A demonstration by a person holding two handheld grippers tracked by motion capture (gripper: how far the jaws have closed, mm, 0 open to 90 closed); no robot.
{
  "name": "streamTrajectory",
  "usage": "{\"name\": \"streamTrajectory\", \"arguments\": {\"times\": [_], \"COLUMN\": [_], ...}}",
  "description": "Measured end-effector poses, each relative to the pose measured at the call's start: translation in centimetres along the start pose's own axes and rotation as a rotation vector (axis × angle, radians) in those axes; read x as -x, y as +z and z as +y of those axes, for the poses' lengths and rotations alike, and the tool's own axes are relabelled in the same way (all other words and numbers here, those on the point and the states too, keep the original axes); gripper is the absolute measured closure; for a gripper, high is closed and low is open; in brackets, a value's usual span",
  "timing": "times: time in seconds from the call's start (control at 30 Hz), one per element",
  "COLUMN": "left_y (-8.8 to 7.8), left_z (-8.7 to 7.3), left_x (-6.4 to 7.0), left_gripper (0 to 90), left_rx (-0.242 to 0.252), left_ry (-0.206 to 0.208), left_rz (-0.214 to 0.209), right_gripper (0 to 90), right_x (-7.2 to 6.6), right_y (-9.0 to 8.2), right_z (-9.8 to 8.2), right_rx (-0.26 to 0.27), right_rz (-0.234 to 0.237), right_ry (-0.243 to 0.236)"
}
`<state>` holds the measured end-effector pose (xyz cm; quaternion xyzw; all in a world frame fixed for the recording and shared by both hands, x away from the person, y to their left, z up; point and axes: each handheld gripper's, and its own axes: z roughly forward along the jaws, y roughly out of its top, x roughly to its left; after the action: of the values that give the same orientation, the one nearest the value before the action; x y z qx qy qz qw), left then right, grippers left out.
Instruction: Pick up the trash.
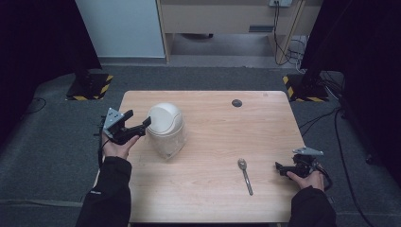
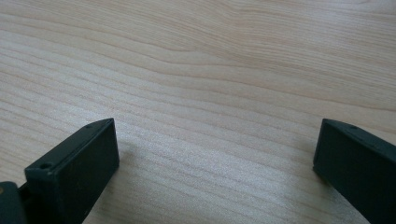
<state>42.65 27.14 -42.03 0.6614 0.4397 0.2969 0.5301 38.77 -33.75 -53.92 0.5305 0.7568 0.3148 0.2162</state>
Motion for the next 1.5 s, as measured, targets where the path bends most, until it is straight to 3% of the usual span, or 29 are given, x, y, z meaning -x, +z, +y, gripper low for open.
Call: {"name": "streamTrajectory", "arguments": {"times": [0.13, 0.23, 0.5, 0.7, 0.83, 0.93, 1.0, 1.03, 1.07, 1.13, 1.27, 1.3, 1.4, 1.47, 1.5], "left_y": [1.3, 2.3, 3.8, 4.0, 2.7, 1.1, 0.0, -0.6, -1.3, -2.5, -4.7, -5.1, -6.2, -6.6, -6.7], "left_z": [-0.5, -1.3, -1.7, -1.6, -1.3, -1.3, -1.4, -1.5, -1.6, -1.8, -3.1, -3.6, -5.5, -6.8, -8.2], "left_x": [0.3, 0.5, 0.4, 0.7, 0.8, 0.8, 0.7, 0.6, 0.5, 0.5, 0.7, 0.8, 1.2, 1.4, 1.5], "left_gripper": [16.0, 16.6, 16.7, 16.6, 16.0, 15.5, 14.8, 14.0, 14.0, 14.2, 14.1, 14.1, 13.9, 13.8, 13.9], "left_rx": [-0.046, -0.112, -0.157, -0.161, -0.133, -0.122, -0.130, -0.118, -0.113, -0.137, -0.143, -0.149, -0.193, -0.243, -0.292], "left_ry": [0.011, 0.023, -0.016, -0.016, -0.009, 0.022, 0.047, 0.046, 0.044, 0.063, 0.061, 0.060, 0.056, 0.052, 0.042], "left_rz": [-0.002, 0.010, 0.006, -0.005, -0.012, -0.001, 0.011, 0.008, 0.007, 0.026, 0.018, 0.017, 0.008, 0.000, -0.002], "right_gripper": [0.5, 0.5, 0.5, 0.8, 4.2, 5.8, 10.9, 17.3, 17.3, 18.7, 20.2, 20.3, 20.9, 21.4, 21.2], "right_x": [0.0, -0.1, -0.1, -0.2, -0.2, -0.1, -0.1, 0.0, 0.0, -0.1, -0.5, -0.8, -1.2, -1.8, -2.2], "right_y": [0.0, 0.0, 0.0, 0.0, -0.1, -0.2, -0.3, -0.7, -0.7, -1.1, -2.2, -3.0, -3.7, -4.3, -4.9], "right_z": [0.0, 0.0, 0.0, 0.0, 0.0, -0.1, 0.0, 0.2, 0.2, 0.3, 0.8, 1.2, 1.5, 1.8, 2.2], "right_rx": [0.000, 0.001, 0.001, 0.001, 0.011, 0.012, 0.006, -0.005, -0.005, -0.001, 0.047, 0.080, 0.109, 0.125, 0.141], "right_rz": [0.001, 0.000, 0.001, 0.004, 0.008, 0.009, 0.006, 0.009, 0.009, 0.011, 0.010, 0.017, 0.026, 0.036, 0.038], "right_ry": [0.001, -0.002, -0.004, -0.003, -0.002, -0.002, 0.003, 0.019, 0.019, 0.035, 0.041, 0.054, 0.066, 0.082, 0.074]}}
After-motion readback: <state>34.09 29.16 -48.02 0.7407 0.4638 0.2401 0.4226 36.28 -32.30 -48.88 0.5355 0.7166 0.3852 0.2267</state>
